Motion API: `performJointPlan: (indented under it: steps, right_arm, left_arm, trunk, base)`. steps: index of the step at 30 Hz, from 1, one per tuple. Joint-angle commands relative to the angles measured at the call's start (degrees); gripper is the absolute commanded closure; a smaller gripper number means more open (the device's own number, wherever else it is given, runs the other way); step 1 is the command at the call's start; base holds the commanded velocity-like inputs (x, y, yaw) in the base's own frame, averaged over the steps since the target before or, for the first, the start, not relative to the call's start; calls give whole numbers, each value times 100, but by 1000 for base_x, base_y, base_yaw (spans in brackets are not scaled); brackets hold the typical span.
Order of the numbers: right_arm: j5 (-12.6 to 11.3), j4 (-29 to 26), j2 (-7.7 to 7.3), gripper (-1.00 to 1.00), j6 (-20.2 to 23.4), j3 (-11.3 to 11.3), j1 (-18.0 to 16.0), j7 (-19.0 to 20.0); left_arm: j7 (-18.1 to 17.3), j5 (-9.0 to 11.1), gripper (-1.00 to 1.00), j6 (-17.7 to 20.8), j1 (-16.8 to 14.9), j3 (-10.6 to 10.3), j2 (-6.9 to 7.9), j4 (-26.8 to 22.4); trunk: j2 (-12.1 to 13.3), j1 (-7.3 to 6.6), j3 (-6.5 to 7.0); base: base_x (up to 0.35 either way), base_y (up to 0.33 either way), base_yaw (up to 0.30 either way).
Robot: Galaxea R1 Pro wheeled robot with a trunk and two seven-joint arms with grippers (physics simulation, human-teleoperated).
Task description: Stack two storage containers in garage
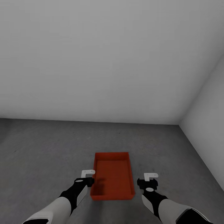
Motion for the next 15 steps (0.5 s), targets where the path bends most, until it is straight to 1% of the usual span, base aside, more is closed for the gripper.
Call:
performJointPlan:
  steps: [1, 12, 15]
  right_arm:
    - [-60, 4, 3, -100, -22, 49, -3, -14]
    - [-60, 4, -1, -100, -24, 49, -3, -14]
    - [-60, 4, 0, -100, -25, 50, -3, -12]
  left_arm:
    - [5, -24, -100, 32, 0, 38, -5, -12]
    - [5, -28, -100, 40, 0, 45, -5, -12]
    - [5, -31, -100, 40, 0, 46, -5, -12]
  trunk:
    - [-2, 0, -4]
    - [-2, 0, -4]
    - [118, -66, 50]
  base:
    - [0, 0, 0]
    - [0, 0, 0]
    - [0, 0, 0]
